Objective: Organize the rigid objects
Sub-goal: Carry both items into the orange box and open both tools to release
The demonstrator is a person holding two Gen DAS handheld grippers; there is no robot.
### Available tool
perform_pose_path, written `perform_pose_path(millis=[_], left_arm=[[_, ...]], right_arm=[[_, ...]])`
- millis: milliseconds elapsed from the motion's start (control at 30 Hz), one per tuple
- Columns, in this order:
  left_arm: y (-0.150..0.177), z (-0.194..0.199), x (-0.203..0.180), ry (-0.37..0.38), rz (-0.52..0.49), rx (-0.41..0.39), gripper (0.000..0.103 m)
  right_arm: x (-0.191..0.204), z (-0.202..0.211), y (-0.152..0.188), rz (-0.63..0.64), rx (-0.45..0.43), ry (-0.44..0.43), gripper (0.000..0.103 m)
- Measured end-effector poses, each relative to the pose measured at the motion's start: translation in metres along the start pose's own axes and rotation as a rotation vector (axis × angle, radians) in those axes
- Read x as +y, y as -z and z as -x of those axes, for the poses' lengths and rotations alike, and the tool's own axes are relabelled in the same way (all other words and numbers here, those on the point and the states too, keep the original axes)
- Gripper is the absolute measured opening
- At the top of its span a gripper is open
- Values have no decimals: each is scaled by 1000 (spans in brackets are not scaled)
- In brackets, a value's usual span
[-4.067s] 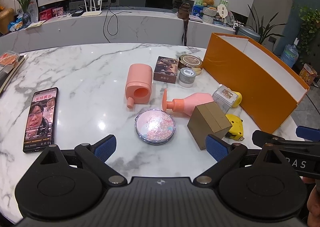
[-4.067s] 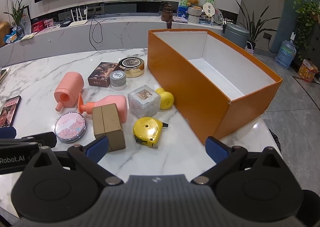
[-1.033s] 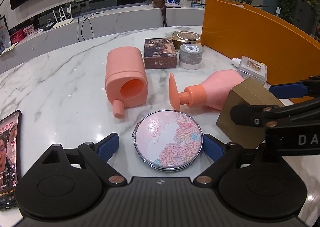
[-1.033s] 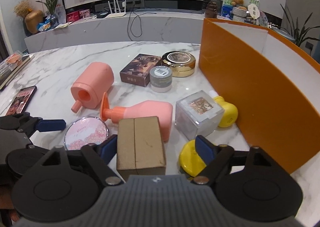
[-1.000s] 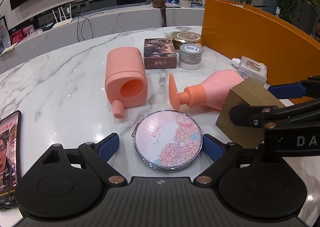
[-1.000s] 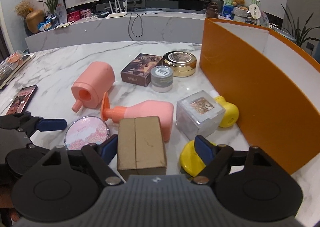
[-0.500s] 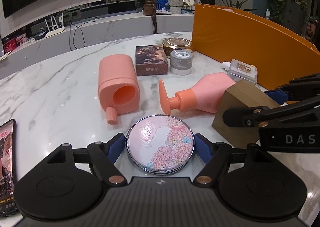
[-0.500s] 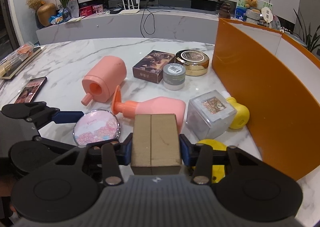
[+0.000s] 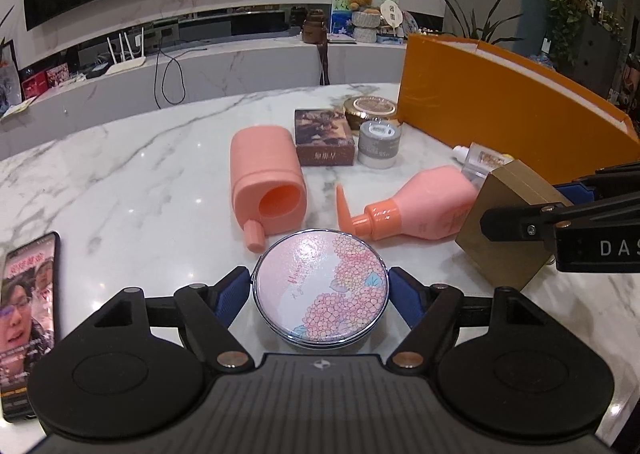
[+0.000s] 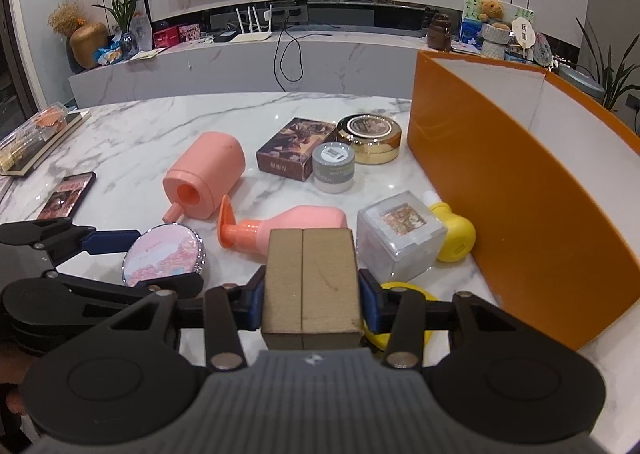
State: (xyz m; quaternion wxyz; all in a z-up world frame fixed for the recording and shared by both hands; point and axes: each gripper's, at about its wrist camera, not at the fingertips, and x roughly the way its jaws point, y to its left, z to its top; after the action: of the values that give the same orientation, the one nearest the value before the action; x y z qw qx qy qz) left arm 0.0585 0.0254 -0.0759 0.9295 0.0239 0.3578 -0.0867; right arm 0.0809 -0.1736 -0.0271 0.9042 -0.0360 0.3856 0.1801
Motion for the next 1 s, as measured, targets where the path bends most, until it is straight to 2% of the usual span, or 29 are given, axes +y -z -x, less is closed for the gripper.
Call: perform_pose_path(millis=[333, 667, 867, 1000], left_arm=[[-31, 30, -18, 26, -25, -66, 87], [-78, 37, -63, 93, -73, -113, 87], [-101, 30, -90, 137, -87, -123, 87], [-115, 24, -110, 163, -114, -131, 87]], right_arm=[[-9, 36, -14, 1, -74, 5, 45], [-53, 79, -40, -15, -187, 38, 45], [-89, 97, -57, -10, -200, 56, 45], [-116, 101, -71, 3, -173, 58, 45]])
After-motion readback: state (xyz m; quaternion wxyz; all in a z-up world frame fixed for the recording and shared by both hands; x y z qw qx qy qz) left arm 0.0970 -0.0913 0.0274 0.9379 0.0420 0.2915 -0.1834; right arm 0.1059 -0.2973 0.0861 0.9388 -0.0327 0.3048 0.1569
